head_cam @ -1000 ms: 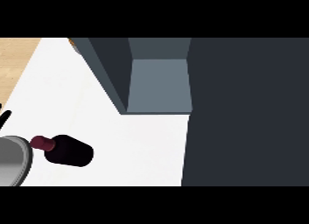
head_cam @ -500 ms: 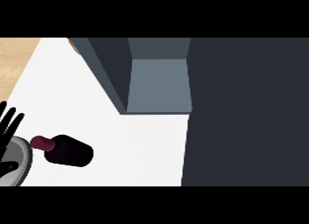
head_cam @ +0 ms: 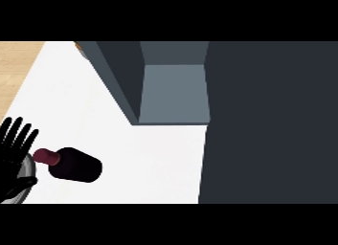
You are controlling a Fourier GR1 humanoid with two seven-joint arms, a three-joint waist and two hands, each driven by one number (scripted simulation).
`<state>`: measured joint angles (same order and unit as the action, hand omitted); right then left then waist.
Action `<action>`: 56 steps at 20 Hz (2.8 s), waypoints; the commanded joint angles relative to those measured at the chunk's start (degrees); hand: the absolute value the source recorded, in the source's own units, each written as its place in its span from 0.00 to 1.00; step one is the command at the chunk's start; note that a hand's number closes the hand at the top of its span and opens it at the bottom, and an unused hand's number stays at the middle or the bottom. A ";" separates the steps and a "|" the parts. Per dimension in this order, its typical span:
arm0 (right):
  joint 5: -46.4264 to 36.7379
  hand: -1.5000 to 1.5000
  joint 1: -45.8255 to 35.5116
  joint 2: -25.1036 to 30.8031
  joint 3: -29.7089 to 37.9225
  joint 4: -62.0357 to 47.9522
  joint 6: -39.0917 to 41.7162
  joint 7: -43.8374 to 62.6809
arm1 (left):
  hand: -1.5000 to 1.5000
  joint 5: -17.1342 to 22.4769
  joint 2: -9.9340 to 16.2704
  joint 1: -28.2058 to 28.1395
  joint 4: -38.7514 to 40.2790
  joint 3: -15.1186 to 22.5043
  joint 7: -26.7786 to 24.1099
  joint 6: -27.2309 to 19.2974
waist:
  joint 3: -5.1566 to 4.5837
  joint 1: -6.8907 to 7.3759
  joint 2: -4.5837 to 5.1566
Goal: Pick up the wine, place it into the cabinet and close the cabinet
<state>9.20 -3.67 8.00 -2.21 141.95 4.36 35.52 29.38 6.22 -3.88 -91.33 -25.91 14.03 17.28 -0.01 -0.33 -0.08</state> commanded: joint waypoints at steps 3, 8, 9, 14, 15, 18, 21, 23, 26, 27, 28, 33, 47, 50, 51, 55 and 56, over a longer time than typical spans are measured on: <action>4.25 0.00 2.37 -1.05 0.31 6.07 0.13 1.16 | 0.00 -4.35 -1.47 1.38 7.55 2.95 -6.27 2.60 | 0.00 -0.02 0.05; 3.44 0.00 4.16 -1.37 -1.23 9.25 0.80 2.41 | 0.00 -5.13 -1.98 1.03 12.10 2.88 -11.34 5.02 | -0.02 -0.14 0.00; 9.32 0.00 2.05 1.56 4.13 10.40 1.05 6.76 | 0.00 -2.22 -0.14 1.60 11.81 1.46 -8.56 5.23 | -0.01 -0.12 -0.02; 5.37 0.00 4.72 -0.95 1.57 9.67 1.57 2.99 | 0.00 -0.97 2.36 0.58 14.44 0.38 -9.72 8.44 | 0.02 0.03 -0.05; 6.08 0.00 -0.56 -0.01 2.62 6.37 0.78 4.81 | 0.00 -5.75 -0.04 3.26 17.97 2.51 -14.97 6.50 | -0.01 0.07 0.05; 6.07 0.00 -2.93 0.14 2.50 5.17 0.74 5.39 | 0.00 -5.11 -0.69 0.17 16.17 2.79 -14.68 7.20 | -0.01 0.31 0.03; 4.50 0.00 0.63 -1.92 0.82 7.77 0.59 4.13 | 0.00 -6.79 -2.04 1.70 16.04 4.08 -15.38 4.67 | 0.01 0.10 -0.02; 7.54 0.00 3.61 -1.18 3.02 8.75 2.20 3.44 | 0.00 -6.74 -0.47 3.24 20.87 3.74 -17.79 7.52 | 0.01 -0.16 0.01; 2.73 0.00 -1.86 -1.83 0.88 6.10 -0.18 5.25 | 0.00 -7.63 -0.63 1.55 20.96 4.31 -19.24 7.10 | -0.01 0.27 0.02; 8.16 0.00 0.32 0.02 4.39 9.31 1.58 6.65 | 0.00 -6.48 1.10 2.64 23.89 2.90 -18.79 8.32 | 0.00 -0.08 -0.01; 3.04 0.00 2.07 -2.54 0.48 5.60 2.25 1.47 | 0.00 -8.98 -2.31 1.27 22.02 5.69 -20.32 6.37 | 0.02 0.15 0.02; 5.73 0.00 0.81 -1.02 2.31 9.48 1.41 6.55 | 0.00 -6.39 1.39 6.03 27.30 3.53 -19.50 7.16 | 0.02 0.02 -0.03; 6.60 0.00 -1.89 -0.81 4.07 6.59 2.06 6.08 | 1.00 -5.11 -0.71 6.64 35.62 5.17 -27.33 11.87 | 0.01 0.17 -0.01; 6.56 0.00 1.25 -1.23 2.94 9.12 2.52 6.31 | 1.00 -4.57 -2.37 7.52 34.84 7.08 -26.11 13.09 | 0.03 -0.09 -0.07; 1.04 0.00 0.22 -3.55 -1.54 6.55 1.47 4.07 | 1.00 -2.29 0.41 7.44 35.54 6.29 -24.06 16.90 | 0.01 0.17 -0.03; 5.72 0.00 3.98 -2.30 2.82 7.08 4.05 1.32 | 1.00 -10.03 -2.66 7.46 34.54 10.67 -30.07 12.49 | 0.05 -0.10 -0.02; 2.39 0.00 5.09 -3.69 -0.17 5.55 4.38 -0.80 | 1.00 -8.88 -0.32 9.50 33.18 9.83 -28.00 12.22 | 0.05 0.00 -0.01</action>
<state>7.56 -3.45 5.00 -2.59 142.07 7.23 36.10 22.04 5.68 4.33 -56.22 -17.59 -14.13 31.05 0.00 -0.33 -0.09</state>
